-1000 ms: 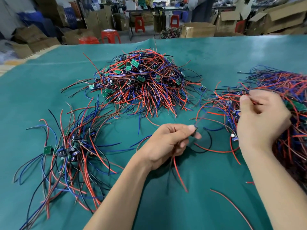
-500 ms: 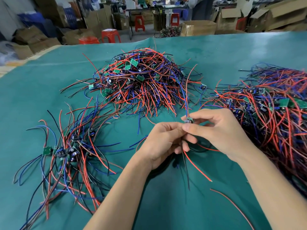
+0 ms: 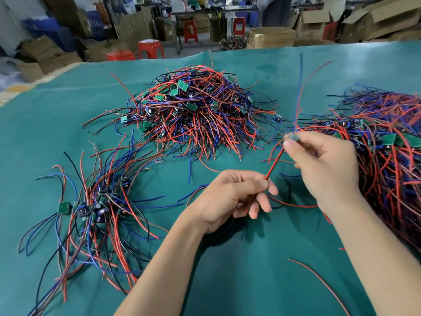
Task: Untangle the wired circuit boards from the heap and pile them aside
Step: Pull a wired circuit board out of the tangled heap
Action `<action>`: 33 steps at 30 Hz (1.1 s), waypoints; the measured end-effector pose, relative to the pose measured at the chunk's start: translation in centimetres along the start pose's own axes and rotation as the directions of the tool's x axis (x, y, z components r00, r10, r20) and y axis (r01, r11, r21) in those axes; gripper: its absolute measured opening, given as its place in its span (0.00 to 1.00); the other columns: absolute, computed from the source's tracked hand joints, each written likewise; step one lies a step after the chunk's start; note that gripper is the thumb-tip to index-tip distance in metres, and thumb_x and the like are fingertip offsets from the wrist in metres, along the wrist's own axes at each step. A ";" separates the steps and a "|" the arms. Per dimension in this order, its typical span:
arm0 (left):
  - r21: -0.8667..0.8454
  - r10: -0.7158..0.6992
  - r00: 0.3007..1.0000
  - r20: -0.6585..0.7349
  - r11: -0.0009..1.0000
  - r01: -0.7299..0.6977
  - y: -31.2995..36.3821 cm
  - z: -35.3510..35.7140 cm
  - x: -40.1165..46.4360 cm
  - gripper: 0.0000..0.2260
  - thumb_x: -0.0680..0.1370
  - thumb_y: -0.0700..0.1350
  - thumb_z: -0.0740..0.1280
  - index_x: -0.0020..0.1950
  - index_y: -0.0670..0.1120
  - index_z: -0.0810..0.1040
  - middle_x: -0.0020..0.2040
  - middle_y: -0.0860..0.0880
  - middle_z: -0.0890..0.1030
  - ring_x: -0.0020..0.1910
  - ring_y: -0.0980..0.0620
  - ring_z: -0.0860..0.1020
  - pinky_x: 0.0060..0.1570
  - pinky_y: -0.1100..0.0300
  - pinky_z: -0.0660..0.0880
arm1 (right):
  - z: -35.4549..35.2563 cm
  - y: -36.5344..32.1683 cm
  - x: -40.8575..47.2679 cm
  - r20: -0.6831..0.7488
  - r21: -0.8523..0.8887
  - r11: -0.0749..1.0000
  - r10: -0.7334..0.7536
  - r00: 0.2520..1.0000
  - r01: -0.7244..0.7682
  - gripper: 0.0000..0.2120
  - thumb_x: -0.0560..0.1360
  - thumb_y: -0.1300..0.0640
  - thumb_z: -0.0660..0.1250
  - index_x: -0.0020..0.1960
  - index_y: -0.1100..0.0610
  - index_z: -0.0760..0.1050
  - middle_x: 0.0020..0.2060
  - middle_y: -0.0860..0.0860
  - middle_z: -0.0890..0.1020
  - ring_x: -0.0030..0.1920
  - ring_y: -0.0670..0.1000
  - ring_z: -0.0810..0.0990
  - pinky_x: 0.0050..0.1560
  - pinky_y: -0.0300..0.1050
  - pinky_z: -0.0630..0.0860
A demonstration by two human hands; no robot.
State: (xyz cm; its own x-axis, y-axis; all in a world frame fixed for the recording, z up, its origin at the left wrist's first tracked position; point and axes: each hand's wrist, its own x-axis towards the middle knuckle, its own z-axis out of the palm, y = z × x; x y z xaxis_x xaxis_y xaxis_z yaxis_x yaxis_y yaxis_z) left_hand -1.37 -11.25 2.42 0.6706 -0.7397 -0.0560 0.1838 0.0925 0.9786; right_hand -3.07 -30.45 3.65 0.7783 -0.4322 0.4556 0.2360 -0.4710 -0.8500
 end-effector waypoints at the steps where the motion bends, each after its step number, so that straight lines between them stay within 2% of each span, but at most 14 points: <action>1: 0.013 -0.004 1.000 0.013 1.000 0.004 0.0 0.0 0.0 0.10 0.82 0.40 0.61 0.47 0.43 0.81 0.33 0.47 0.81 0.24 0.57 0.72 0.21 0.66 0.57 | -0.3 0.1 0.2 -0.079 -0.072 0.997 -0.024 0.997 0.018 0.07 0.72 0.45 0.71 0.46 0.44 0.86 0.34 0.38 0.84 0.37 0.38 0.80 0.50 0.54 0.82; 6: 0.099 -0.029 0.999 0.028 0.995 0.027 0.0 0.3 -0.1 0.10 0.81 0.38 0.61 0.46 0.43 0.82 0.34 0.47 0.82 0.26 0.56 0.73 0.24 0.64 0.57 | -2.8 1.2 1.5 -0.395 -0.290 0.957 -0.145 0.907 0.027 0.15 0.78 0.46 0.67 0.57 0.54 0.83 0.45 0.54 0.86 0.45 0.58 0.84 0.51 0.59 0.79; 8: 0.103 -0.023 1.000 -0.005 0.994 0.023 0.0 0.4 -0.1 0.10 0.81 0.37 0.61 0.47 0.42 0.81 0.35 0.46 0.82 0.26 0.56 0.72 0.24 0.64 0.58 | -3.9 1.0 1.9 -0.483 -0.269 0.963 -0.152 0.863 0.018 0.15 0.79 0.45 0.67 0.57 0.54 0.82 0.47 0.51 0.86 0.47 0.55 0.84 0.53 0.59 0.79; 10: 0.076 -0.010 0.999 -0.043 0.997 0.013 0.0 0.5 0.0 0.09 0.82 0.37 0.61 0.49 0.41 0.81 0.35 0.46 0.82 0.27 0.55 0.71 0.25 0.63 0.57 | -3.8 -0.7 1.6 -0.476 -0.150 0.986 -0.141 0.868 0.077 0.12 0.78 0.46 0.69 0.56 0.51 0.84 0.44 0.43 0.85 0.45 0.46 0.84 0.53 0.52 0.81; 12: 0.047 -0.007 0.997 -0.075 0.999 0.011 0.1 0.6 -0.1 0.09 0.82 0.36 0.60 0.50 0.40 0.80 0.35 0.46 0.81 0.27 0.55 0.71 0.26 0.63 0.57 | -2.5 -3.5 0.6 -0.363 0.023 0.987 -0.140 0.921 0.159 0.06 0.76 0.50 0.72 0.51 0.47 0.84 0.39 0.37 0.86 0.41 0.40 0.83 0.49 0.44 0.81; 15: 0.014 -0.004 0.992 -0.123 1.000 0.006 0.0 0.7 0.1 0.08 0.81 0.35 0.60 0.50 0.38 0.79 0.35 0.45 0.80 0.27 0.55 0.71 0.26 0.64 0.59 | 0.3 -9.1 -1.1 -0.114 0.273 0.942 -0.169 0.979 0.194 0.04 0.72 0.55 0.75 0.46 0.46 0.85 0.38 0.43 0.88 0.35 0.44 0.82 0.40 0.41 0.79; 18: 0.049 0.029 0.992 -0.120 0.999 -0.023 0.3 0.9 -0.1 0.11 0.74 0.36 0.64 0.36 0.47 0.82 0.32 0.48 0.81 0.25 0.57 0.72 0.26 0.64 0.61 | 3.9 -14.0 -1.9 0.220 0.543 0.839 -0.111 0.969 -0.028 0.06 0.70 0.60 0.76 0.47 0.56 0.85 0.36 0.53 0.87 0.31 0.47 0.81 0.33 0.39 0.78; 20: 0.066 0.026 0.989 -0.149 0.998 -0.017 0.5 1.1 -0.5 0.08 0.64 0.41 0.65 0.28 0.49 0.82 0.29 0.51 0.79 0.28 0.55 0.74 0.30 0.60 0.69 | 7.0 -16.3 -2.3 0.395 0.565 0.806 -0.076 0.916 -0.176 0.08 0.72 0.62 0.77 0.50 0.63 0.84 0.35 0.57 0.86 0.29 0.49 0.81 0.31 0.42 0.80; 23: 0.069 0.058 0.985 -0.161 0.996 -0.048 0.2 0.9 -0.9 0.18 0.64 0.42 0.61 0.47 0.32 0.78 0.42 0.39 0.73 0.42 0.44 0.68 0.44 0.49 0.64 | 11.4 -18.2 -2.2 0.584 0.323 0.944 -0.143 0.799 -0.067 0.18 0.78 0.50 0.74 0.49 0.68 0.82 0.39 0.63 0.86 0.35 0.59 0.85 0.46 0.57 0.85; 25: 0.094 0.050 0.980 -0.193 0.995 -0.032 -0.1 0.6 -0.8 0.15 0.65 0.40 0.59 0.44 0.30 0.76 0.37 0.42 0.78 0.38 0.48 0.74 0.41 0.55 0.69 | 13.0 -17.5 -1.5 0.672 0.071 0.985 -0.162 0.723 0.155 0.26 0.79 0.41 0.70 0.46 0.67 0.83 0.40 0.62 0.85 0.40 0.59 0.84 0.49 0.56 0.82; 27: 0.076 0.046 0.985 -0.164 0.997 -0.034 0.0 0.6 -0.6 0.09 0.66 0.37 0.61 0.32 0.46 0.80 0.27 0.55 0.79 0.27 0.60 0.74 0.30 0.65 0.69 | 13.2 -15.1 0.5 0.640 -0.152 0.939 -0.144 0.755 0.308 0.21 0.78 0.42 0.70 0.40 0.60 0.84 0.33 0.56 0.84 0.38 0.55 0.83 0.47 0.49 0.79; 28: 0.058 0.054 0.990 -0.132 0.997 -0.046 0.2 0.8 -0.5 0.10 0.69 0.36 0.63 0.32 0.47 0.80 0.27 0.54 0.78 0.25 0.61 0.72 0.26 0.67 0.64 | 13.0 -13.6 1.8 0.598 -0.254 0.917 -0.100 0.795 0.306 0.16 0.76 0.45 0.71 0.40 0.57 0.85 0.34 0.54 0.85 0.41 0.55 0.84 0.48 0.48 0.80; 30: 0.030 0.041 0.992 -0.119 0.999 -0.037 -0.1 0.7 0.1 0.13 0.77 0.33 0.63 0.37 0.47 0.79 0.32 0.49 0.80 0.25 0.58 0.71 0.25 0.67 0.61 | 12.4 -10.1 4.2 0.484 -0.444 0.875 0.052 0.874 0.193 0.06 0.73 0.52 0.72 0.44 0.54 0.86 0.42 0.53 0.87 0.50 0.58 0.85 0.55 0.49 0.80; 33: 0.003 0.008 0.993 -0.116 1.000 -0.008 -0.2 0.4 0.3 0.13 0.80 0.34 0.61 0.42 0.48 0.80 0.35 0.48 0.81 0.27 0.57 0.72 0.29 0.63 0.61 | 11.5 -5.9 5.9 0.358 -0.652 0.757 0.247 0.900 0.051 0.14 0.71 0.50 0.75 0.54 0.54 0.83 0.56 0.57 0.84 0.59 0.61 0.82 0.59 0.51 0.79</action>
State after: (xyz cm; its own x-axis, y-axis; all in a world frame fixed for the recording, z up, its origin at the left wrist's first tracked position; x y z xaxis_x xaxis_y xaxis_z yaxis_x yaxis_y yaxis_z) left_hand -1.52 -11.77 2.31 0.7507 -0.6569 -0.0705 0.1765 0.0966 0.9795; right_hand 6.85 -21.36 8.35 0.9675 -0.2300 0.1051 -0.1606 -0.8799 -0.4472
